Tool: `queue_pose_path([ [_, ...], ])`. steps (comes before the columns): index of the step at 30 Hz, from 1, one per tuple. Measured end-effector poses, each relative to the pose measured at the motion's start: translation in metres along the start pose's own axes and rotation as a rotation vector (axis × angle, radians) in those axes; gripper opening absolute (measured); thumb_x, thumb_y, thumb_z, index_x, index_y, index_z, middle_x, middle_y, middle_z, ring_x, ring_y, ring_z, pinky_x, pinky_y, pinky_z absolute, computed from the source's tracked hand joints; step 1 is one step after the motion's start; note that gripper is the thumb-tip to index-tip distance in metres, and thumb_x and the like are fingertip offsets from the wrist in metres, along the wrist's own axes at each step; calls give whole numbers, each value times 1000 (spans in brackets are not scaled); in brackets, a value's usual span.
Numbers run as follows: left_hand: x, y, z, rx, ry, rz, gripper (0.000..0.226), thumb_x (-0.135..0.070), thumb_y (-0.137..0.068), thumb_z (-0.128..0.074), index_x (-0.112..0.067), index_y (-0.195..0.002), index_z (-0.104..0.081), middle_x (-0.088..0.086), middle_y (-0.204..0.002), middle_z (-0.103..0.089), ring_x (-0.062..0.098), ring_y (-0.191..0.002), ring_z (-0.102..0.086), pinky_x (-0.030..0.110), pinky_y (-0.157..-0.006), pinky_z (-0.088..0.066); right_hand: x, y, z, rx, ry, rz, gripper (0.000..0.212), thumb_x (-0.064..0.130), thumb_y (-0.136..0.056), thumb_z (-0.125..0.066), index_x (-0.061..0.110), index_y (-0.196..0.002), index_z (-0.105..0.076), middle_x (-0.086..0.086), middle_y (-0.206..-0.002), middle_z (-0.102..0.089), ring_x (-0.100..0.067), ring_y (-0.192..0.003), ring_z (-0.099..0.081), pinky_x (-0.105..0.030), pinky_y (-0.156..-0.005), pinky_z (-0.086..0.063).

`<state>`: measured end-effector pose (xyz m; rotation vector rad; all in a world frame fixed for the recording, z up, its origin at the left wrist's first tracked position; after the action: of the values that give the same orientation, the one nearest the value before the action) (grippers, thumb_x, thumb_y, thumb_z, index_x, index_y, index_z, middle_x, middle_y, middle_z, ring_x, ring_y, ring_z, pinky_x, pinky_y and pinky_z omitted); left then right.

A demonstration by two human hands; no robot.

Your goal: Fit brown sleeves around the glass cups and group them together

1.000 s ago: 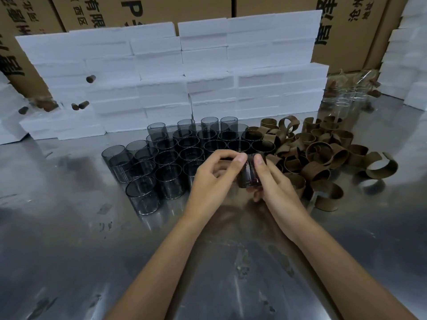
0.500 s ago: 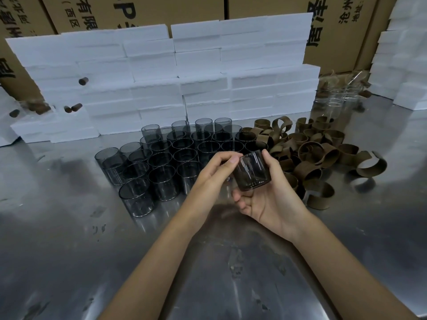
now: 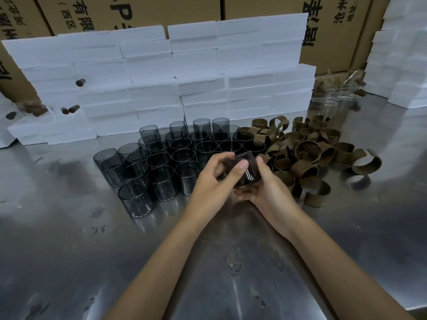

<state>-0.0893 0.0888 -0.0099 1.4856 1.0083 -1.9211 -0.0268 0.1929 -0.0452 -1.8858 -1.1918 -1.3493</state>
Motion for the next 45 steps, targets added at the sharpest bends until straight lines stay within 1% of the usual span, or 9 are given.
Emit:
queue_pose_path([
  [6, 5, 1, -3, 42, 32, 72, 64, -81, -70, -59, -37, -117, -66, -15, -103, -73, -1, -97, -69, 20, -82, -53, -7, 7, -23, 249, 23, -63, 65, 59, -94, -59, 4, -129, -60, -21, -92, -67, -23, -69, -65, -30, -63, -56],
  [14, 7, 3, -15, 159, -9, 107, 61, -71, -86, -53, -18, -113, -62, -5, -63, -66, 10, -44, -57, 18, -45, -45, -14, 6, -26, 286, 63, -118, 90, 76, -94, -28, -2, -109, -68, -22, -78, -62, -24, -61, -57, -29, -56, -50],
  [22, -5, -1, 5, -11, -24, -23, 40, -55, -89, -59, -22, -109, -69, -2, -107, -71, 5, -95, -68, 15, -71, -53, -12, -6, -4, 123, 19, -29, 68, 55, -107, -26, 0, -115, -66, -20, -82, -72, -24, -63, -65, -28, -54, -51],
  [27, -10, -2, 14, -60, -92, -57, 31, -37, -105, -52, -22, -126, -69, -13, -114, -72, -4, -108, -65, 10, -90, -47, -1, -5, 6, 65, -12, 104, 43, 45, -106, -42, 16, -118, -72, -13, -111, -77, -26, -101, -75, -34, -78, -63],
  [31, -5, -2, 11, -14, -7, 9, 32, -29, -107, -51, -28, -137, -64, -12, -130, -70, 2, -124, -62, 29, -111, -46, 2, -5, 2, 61, -68, 91, 55, 56, -93, -53, 12, -122, -69, -12, -114, -77, -24, -107, -74, -37, -88, -61],
  [35, -8, 2, 1, 58, 21, 6, 34, -33, -104, -57, -30, -137, -60, -22, -115, -74, -3, -111, -68, 23, -98, -51, -6, -1, -7, 162, -43, -37, 77, 71, -88, -47, 8, -129, -66, -16, -110, -76, -25, -95, -74, -34, -85, -58],
  [40, -9, 3, 5, 44, 65, 0, 40, -32, -95, -71, -26, -134, -61, -12, -120, -75, 12, -116, -69, 47, -111, -48, -7, -1, -7, 164, -25, -66, 84, 75, -84, -49, 1, -119, -70, -17, -90, -71, -21, -73, -66, -31, -72, -56],
  [43, -11, 1, 8, 29, 14, -36, 54, -23, -86, -81, -26, -135, -59, -13, -126, -72, 17, -117, -69, 48, -107, -51, -7, -3, -4, 144, -77, -62, 74, 69, -86, -52, 7, -123, -69, -12, -105, -77, -22, -94, -74, -35, -88, -58],
  [45, -13, 0, 9, 8, -73, -88, 57, -17, -84, -84, -27, -135, -60, -14, -127, -71, 5, -119, -65, 35, -103, -52, -6, -3, -3, 149, -133, -62, 70, 63, -92, -51, 5, -128, -65, -17, -119, -74, -27, -114, -71, -43, -104, -52],
])
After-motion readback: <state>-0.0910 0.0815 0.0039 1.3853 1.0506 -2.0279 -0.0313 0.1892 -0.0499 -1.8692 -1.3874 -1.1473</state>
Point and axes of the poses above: each hand's wrist, its own y-axis away from the middle knuckle, its own z-axis out of the back of the hand, x = y × z, the point moved 9 cm from there along -y, towards the middle knuckle
